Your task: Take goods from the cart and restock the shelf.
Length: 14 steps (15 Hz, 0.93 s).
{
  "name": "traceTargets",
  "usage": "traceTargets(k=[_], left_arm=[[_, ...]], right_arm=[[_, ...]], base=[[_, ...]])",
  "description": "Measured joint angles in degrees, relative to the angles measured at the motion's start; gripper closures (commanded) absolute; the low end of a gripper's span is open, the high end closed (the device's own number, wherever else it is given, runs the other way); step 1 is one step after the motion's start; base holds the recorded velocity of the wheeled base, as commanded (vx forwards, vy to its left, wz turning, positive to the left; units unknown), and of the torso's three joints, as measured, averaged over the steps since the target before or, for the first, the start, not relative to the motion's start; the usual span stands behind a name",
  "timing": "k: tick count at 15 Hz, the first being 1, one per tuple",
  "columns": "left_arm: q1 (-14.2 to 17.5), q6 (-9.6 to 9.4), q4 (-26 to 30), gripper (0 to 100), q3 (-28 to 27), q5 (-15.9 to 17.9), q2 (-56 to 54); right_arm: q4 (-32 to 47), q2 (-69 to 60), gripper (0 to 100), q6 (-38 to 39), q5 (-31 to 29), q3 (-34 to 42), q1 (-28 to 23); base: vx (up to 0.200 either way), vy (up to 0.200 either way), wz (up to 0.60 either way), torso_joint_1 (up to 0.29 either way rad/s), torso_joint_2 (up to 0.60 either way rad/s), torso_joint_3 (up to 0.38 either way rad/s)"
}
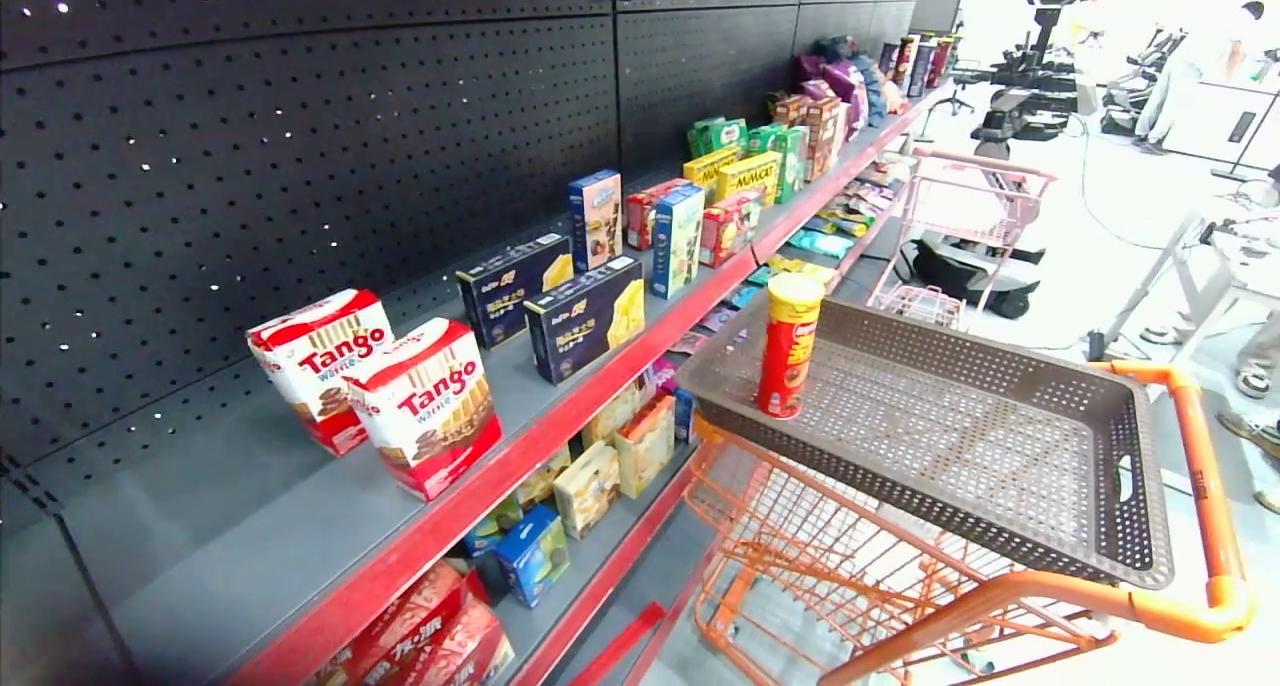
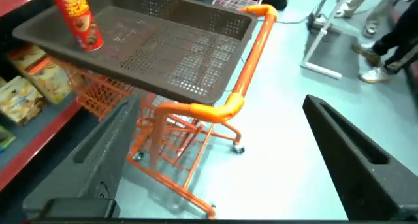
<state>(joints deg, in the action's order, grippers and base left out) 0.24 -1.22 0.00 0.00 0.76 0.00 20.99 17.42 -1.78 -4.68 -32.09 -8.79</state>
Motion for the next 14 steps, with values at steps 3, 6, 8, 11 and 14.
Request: traceTargets(k=[3,6,8,11,14], left_arm=[[0.0,0.0,0.0,0,0.0,0.0,0.0],[0.0,0.0,0.0,0,0.0,0.0,0.0],[0.0,0.0,0.0,0,0.0,0.0,0.0],[0.0,0.0,0.0,0,0.0,0.0,0.0],[0.0,-0.01,0.0,0,0.0,0.0,0.0]], right_arm=[[-0.3,1.0,0,0.1,-0.3,0.6,-0.1],[-3.3,3.8,0,0.4,-0.9,1.2,-0.2],[-7.8,7.1,0,0.6,-1.1,2.3,0.0],[-16.6,14.3,0,1.0,-1.1,5.3,0.3],[-20.6,23.3,0,0.1,-5.5,6.5,1.3]], base=[[0.0,0.0,0.0,0.0,0.0,0.0],[0.0,0.0,0.0,0.0,0.0,0.0],[0.0,0.0,0.0,0.0,0.0,0.0],[0.0,0.0,0.0,0.0,0.0,0.0],[0.0,0.0,0.0,0.0,0.0,0.0]])
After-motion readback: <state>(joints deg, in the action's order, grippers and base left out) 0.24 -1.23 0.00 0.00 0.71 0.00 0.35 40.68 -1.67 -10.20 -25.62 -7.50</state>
